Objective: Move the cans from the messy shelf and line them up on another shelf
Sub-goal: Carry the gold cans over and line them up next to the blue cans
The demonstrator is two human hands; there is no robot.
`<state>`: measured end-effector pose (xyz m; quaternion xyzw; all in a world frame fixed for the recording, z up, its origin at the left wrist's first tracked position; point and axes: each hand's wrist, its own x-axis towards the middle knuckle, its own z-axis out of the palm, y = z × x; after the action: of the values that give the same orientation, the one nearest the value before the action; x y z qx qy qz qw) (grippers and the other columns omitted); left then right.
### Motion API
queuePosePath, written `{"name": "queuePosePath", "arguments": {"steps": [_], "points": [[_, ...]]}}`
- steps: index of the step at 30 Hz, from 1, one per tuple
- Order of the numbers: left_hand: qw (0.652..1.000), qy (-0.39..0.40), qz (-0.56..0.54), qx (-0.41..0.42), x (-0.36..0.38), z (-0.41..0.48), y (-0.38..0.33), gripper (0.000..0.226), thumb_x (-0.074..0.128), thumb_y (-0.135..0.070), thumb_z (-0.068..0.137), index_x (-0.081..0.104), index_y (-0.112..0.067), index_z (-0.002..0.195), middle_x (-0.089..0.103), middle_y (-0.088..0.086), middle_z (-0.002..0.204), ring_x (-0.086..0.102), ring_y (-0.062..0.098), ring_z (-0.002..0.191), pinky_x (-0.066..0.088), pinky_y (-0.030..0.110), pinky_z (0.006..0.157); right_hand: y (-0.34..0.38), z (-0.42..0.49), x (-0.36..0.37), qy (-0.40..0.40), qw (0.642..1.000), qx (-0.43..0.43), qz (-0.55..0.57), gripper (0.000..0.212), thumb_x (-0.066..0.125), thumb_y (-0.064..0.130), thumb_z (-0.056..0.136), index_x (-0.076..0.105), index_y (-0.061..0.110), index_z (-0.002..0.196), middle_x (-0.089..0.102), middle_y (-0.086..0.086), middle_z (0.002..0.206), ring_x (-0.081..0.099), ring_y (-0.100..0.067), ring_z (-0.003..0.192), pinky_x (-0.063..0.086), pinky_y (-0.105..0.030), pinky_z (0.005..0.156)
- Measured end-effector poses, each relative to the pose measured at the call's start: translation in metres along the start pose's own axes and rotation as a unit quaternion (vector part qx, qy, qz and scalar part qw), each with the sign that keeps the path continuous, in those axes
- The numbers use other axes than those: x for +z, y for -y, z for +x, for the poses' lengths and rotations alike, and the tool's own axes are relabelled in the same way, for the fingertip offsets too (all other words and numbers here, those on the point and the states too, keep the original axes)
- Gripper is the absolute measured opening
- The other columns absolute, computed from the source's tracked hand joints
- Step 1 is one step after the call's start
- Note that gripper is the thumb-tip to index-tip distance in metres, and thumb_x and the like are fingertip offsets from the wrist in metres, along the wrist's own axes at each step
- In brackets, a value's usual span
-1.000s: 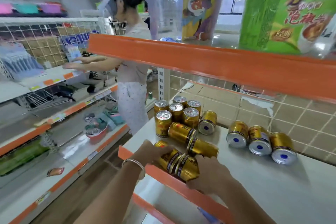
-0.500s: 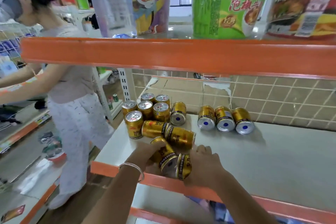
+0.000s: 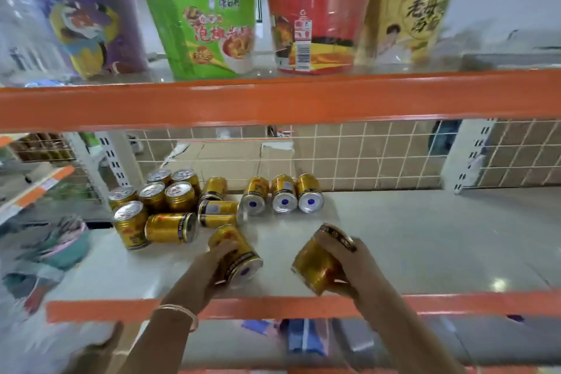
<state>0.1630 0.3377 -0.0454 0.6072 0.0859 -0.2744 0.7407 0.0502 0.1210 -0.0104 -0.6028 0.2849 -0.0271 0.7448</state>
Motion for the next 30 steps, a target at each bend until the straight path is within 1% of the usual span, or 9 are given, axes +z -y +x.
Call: {"name": "queuePosePath", "arguments": {"steps": [4, 8, 10, 12, 14, 18, 23, 27, 30], "points": [[0.990, 0.133, -0.051, -0.022, 0.084, -0.030, 0.026, 0.067, 0.077, -0.021, 0.059, 0.057, 0.005, 0.117, 0.066, 0.027, 0.108, 0.067, 0.035, 0.090, 0.059, 0.037, 0.073, 0.005, -0.018, -0.067, 0.023, 0.932, 0.085, 0.351, 0.044, 0.070, 0.030, 0.081, 0.058, 0.002, 0.112, 0.068, -0.023, 0.108, 0.069, -0.035, 0.086, 0.058, -0.049, 0.066], [0.947, 0.267, -0.166, -0.067, 0.188, -0.070, 0.063, 0.075, 0.093, -0.026, 0.031, 0.072, 0.002, 0.097, 0.067, 0.028, 0.100, 0.070, 0.039, 0.080, 0.059, 0.047, 0.064, -0.003, -0.030, -0.131, -0.043, 0.901, 0.095, 0.421, 0.066, 0.070, 0.038, 0.078, 0.054, -0.002, 0.129, 0.063, -0.022, 0.109, 0.063, -0.034, 0.093, 0.057, -0.052, 0.065], [0.946, 0.274, -0.151, -0.082, 0.232, -0.083, 0.085, 0.069, 0.087, -0.038, 0.044, 0.069, 0.002, 0.098, 0.068, 0.026, 0.088, 0.068, 0.035, 0.066, 0.057, 0.041, 0.056, -0.003, -0.048, -0.167, -0.052, 0.896, 0.085, 0.433, 0.067, 0.072, 0.036, 0.073, 0.055, -0.002, 0.126, 0.066, -0.022, 0.106, 0.064, -0.035, 0.094, 0.055, -0.056, 0.069], [0.942, 0.283, -0.148, -0.100, 0.269, -0.093, 0.108, 0.066, 0.077, -0.042, 0.056, 0.065, 0.002, 0.103, 0.065, 0.024, 0.081, 0.064, 0.032, 0.061, 0.055, 0.036, 0.057, -0.005, -0.067, -0.207, -0.062, 0.899, 0.058, 0.429, 0.067, 0.073, 0.034, 0.067, 0.059, -0.001, 0.122, 0.068, -0.022, 0.108, 0.064, -0.034, 0.103, 0.052, -0.057, 0.079], [0.930, 0.299, -0.174, -0.127, 0.305, -0.102, 0.129, 0.084, 0.088, -0.040, 0.043, 0.062, -0.001, 0.113, 0.065, 0.022, 0.086, 0.065, 0.032, 0.065, 0.056, 0.037, 0.060, -0.009, -0.085, -0.245, -0.096, 0.904, 0.035, 0.414, 0.067, 0.074, 0.034, 0.064, 0.060, 0.002, 0.121, 0.068, -0.021, 0.112, 0.063, -0.033, 0.109, 0.053, -0.051, 0.082], [0.880, 0.354, -0.249, -0.197, 0.372, -0.125, 0.155, 0.078, 0.093, -0.025, 0.027, 0.069, 0.005, 0.096, 0.068, 0.024, 0.082, 0.068, 0.036, 0.063, 0.057, 0.048, 0.059, -0.017, -0.114, -0.312, -0.211, 0.920, -0.016, 0.330, 0.084, 0.080, 0.043, 0.047, 0.058, 0.012, 0.121, 0.066, -0.019, 0.113, 0.066, -0.030, 0.096, 0.057, -0.039, 0.075], [0.885, 0.349, -0.203, -0.232, 0.433, -0.130, 0.177, 0.042, 0.072, -0.036, 0.058, 0.074, -0.001, 0.080, 0.069, 0.019, 0.073, 0.066, 0.031, 0.059, 0.057, 0.047, 0.066, -0.017, -0.153, -0.386, -0.254, 0.950, -0.060, 0.170, 0.063, 0.078, 0.041, 0.049, 0.057, 0.020, 0.105, 0.068, -0.011, 0.095, 0.069, -0.027, 0.083, 0.057, -0.039, 0.072], [0.866, 0.365, -0.189, -0.284, 0.479, -0.125, 0.184, 0.039, 0.062, -0.039, 0.073, 0.070, -0.003, 0.084, 0.068, 0.018, 0.083, 0.066, 0.032, 0.077, 0.043, 0.054, 0.095, -0.012, -0.158, -0.436, -0.238, 0.965, -0.043, 0.100, 0.082, 0.094, 0.039, 0.039, 0.053, 0.023, 0.109, 0.068, -0.010, 0.103, 0.070, -0.028, 0.092, 0.058, -0.044, 0.077], [0.854, 0.392, -0.182, -0.290, 0.521, -0.120, 0.179, 0.047, 0.051, -0.039, 0.080, 0.072, 0.001, 0.070, 0.069, 0.019, 0.069, 0.069, 0.031, 0.060, 0.057, 0.050, 0.066, -0.001, -0.152, -0.474, -0.216, 0.975, -0.040, 0.046, 0.083, 0.092, 0.037, 0.041, 0.053, 0.027, 0.114, 0.068, -0.008, 0.105, 0.071, -0.024, 0.091, 0.058, -0.042, 0.080]]}}
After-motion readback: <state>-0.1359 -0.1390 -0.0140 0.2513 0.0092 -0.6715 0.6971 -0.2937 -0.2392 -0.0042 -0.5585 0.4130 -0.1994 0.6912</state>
